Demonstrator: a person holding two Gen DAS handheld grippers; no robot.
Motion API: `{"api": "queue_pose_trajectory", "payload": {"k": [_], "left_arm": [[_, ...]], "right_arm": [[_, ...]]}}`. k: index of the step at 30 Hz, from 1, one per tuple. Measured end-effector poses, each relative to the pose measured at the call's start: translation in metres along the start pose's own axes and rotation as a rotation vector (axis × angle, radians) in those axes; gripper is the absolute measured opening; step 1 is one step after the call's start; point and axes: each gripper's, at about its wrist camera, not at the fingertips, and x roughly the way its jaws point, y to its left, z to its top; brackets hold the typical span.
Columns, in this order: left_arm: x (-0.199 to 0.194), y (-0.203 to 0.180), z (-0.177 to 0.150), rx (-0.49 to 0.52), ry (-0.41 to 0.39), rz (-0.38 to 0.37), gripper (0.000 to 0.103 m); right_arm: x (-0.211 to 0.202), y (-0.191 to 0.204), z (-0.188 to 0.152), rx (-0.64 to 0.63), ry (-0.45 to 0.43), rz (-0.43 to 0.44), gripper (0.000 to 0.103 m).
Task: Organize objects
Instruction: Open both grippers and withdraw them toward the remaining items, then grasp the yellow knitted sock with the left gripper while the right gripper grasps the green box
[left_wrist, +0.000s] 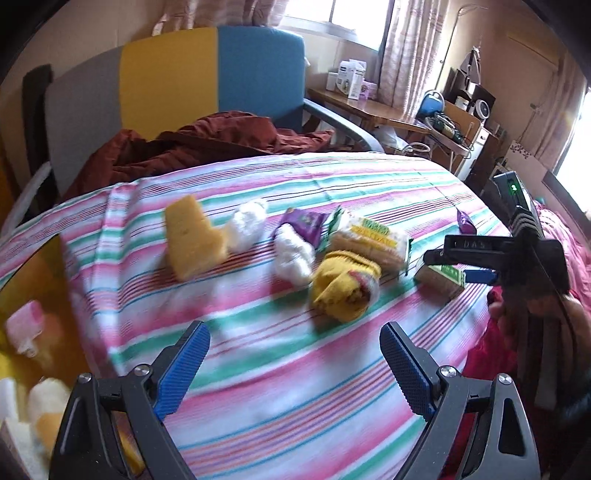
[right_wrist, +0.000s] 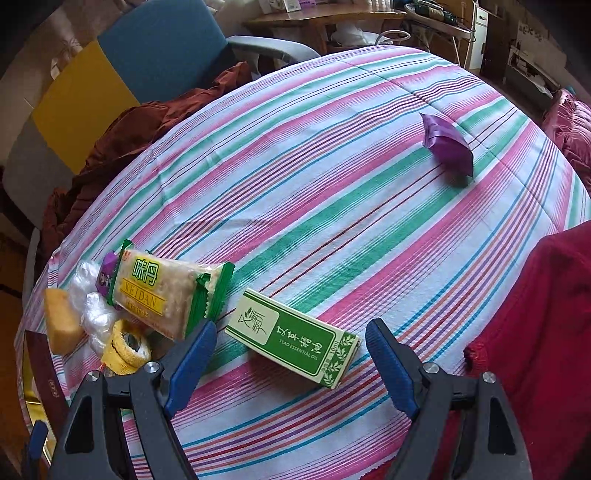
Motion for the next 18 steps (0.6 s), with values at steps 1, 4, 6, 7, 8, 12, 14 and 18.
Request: {"api": "queue_pose_trajectory", "payload": {"k": [1,4,6,7,8,12,14,18], "left_arm": [[0.008,-0.004,0.005,0.009,0.002,-0.005,0.094],[0.027,-0.014,0.014,0.023,0.018,-0.025,0.094],[0.042,-0.018,0.02,0.025,0.038,-0.031,0.094],[0.051,-0.019,0.022,0.023,0.051,-0.033,0.094],[0.059,-0.02,0.024,0.019,0.065,-0.033,0.094],[0.087,-0.022,0.028,-0.016,0.108,-0.055,0.094],[0.097,-0.023,0.029,-0.022,0.119,-0.059,0.088],[0.109,-0.026,0.025,-0.023,0.162,-0.132,0.056]], "right_arm": [[0.0,0.0,0.0,-0.001,-0.001,0.002,0.084],[0.0,0.0,0.0,-0.004,0.004,0.007,0.084],[0.001,-0.001,0.001,-0.006,0.01,0.013,0.084],[0.003,0.0,0.002,-0.007,0.012,0.014,0.084],[0.004,-0.001,0.003,-0.006,0.012,0.014,0.084],[0.003,-0.003,0.003,0.005,0.011,0.016,0.084],[0.004,-0.004,0.004,0.01,0.011,0.013,0.084],[0.005,-0.006,0.005,0.014,0.012,-0.002,0.084]]}}
